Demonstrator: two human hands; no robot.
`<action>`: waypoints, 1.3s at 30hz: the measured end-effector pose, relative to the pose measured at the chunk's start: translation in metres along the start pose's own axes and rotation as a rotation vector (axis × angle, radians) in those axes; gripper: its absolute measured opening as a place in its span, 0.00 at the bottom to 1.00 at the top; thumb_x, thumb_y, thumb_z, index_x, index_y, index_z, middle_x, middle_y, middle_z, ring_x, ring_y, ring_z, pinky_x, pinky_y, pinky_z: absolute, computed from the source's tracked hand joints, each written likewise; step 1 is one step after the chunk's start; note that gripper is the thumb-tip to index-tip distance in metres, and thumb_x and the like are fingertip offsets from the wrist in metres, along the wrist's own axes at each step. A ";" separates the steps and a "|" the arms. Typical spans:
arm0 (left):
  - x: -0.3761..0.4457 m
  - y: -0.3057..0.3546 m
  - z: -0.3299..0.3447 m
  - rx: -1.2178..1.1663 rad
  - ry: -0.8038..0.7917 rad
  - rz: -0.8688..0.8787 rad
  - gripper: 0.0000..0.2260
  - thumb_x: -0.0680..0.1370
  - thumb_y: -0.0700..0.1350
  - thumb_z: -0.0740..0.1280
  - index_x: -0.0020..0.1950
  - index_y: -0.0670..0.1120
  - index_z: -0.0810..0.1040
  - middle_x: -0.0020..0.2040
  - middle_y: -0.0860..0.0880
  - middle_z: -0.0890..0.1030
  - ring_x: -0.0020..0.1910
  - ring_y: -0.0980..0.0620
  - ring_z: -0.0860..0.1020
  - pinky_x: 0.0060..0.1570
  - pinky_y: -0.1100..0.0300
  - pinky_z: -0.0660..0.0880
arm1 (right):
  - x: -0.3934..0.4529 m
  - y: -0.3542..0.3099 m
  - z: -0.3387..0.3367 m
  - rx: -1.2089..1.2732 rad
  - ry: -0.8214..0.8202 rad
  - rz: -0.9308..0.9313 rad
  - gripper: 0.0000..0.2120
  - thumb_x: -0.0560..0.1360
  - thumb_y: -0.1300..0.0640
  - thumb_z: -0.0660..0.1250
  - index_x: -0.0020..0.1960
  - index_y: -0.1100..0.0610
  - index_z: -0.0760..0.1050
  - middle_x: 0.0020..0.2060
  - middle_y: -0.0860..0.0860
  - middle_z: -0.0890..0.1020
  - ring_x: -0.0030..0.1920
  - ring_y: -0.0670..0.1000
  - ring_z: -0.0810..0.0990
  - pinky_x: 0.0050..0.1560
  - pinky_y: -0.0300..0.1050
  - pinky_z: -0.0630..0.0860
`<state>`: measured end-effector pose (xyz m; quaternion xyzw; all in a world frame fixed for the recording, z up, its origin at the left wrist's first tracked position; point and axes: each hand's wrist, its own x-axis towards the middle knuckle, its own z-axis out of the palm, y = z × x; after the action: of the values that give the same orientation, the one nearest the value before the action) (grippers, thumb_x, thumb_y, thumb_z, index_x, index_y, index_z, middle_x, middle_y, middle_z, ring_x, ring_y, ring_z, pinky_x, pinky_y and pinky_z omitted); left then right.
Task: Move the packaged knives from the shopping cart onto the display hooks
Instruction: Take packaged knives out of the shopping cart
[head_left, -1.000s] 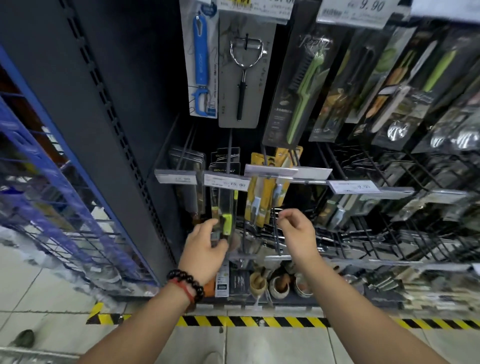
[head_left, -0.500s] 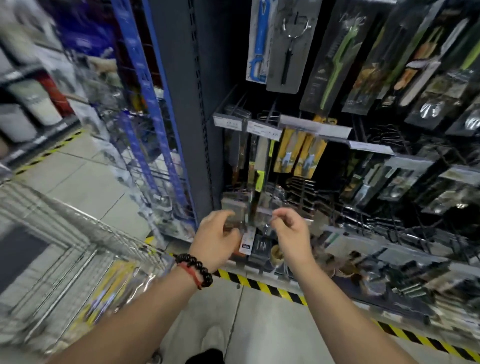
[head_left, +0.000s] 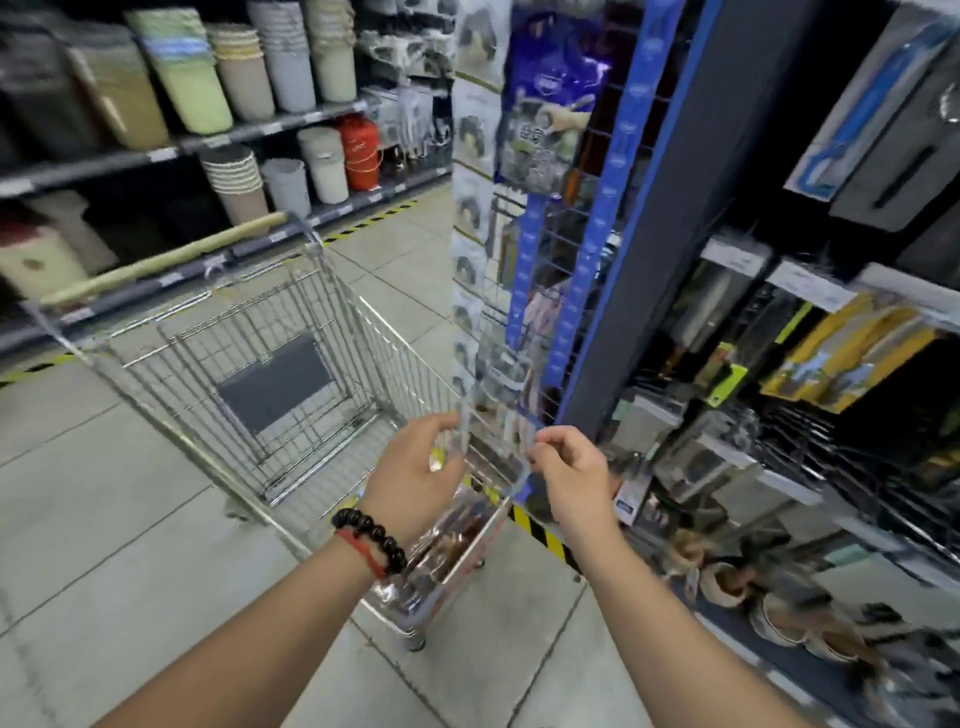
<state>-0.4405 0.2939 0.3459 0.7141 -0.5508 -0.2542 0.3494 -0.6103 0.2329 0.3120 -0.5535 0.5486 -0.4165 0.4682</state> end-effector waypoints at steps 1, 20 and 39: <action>-0.006 -0.020 -0.022 0.012 0.011 -0.029 0.15 0.78 0.42 0.65 0.64 0.49 0.74 0.63 0.52 0.75 0.62 0.55 0.71 0.57 0.65 0.62 | -0.006 -0.001 0.028 -0.007 -0.023 0.000 0.09 0.74 0.62 0.67 0.39 0.50 0.77 0.32 0.49 0.77 0.35 0.47 0.73 0.40 0.45 0.70; 0.076 -0.184 -0.145 0.109 -0.243 -0.081 0.19 0.79 0.46 0.63 0.70 0.49 0.70 0.70 0.51 0.72 0.68 0.51 0.70 0.65 0.57 0.66 | 0.001 0.001 0.211 -0.364 -0.085 0.084 0.06 0.78 0.57 0.65 0.49 0.47 0.78 0.39 0.44 0.81 0.39 0.44 0.78 0.44 0.44 0.76; 0.311 -0.338 -0.023 0.452 -0.854 -0.154 0.20 0.78 0.48 0.61 0.71 0.49 0.68 0.70 0.46 0.71 0.65 0.46 0.71 0.62 0.57 0.68 | 0.169 0.161 0.335 -0.838 -0.246 0.472 0.20 0.75 0.49 0.58 0.64 0.55 0.70 0.57 0.56 0.79 0.58 0.59 0.77 0.52 0.51 0.76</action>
<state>-0.1350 0.0498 0.1035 0.6426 -0.6320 -0.4235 -0.0911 -0.3105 0.0915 0.0739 -0.5998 0.7200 0.0257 0.3482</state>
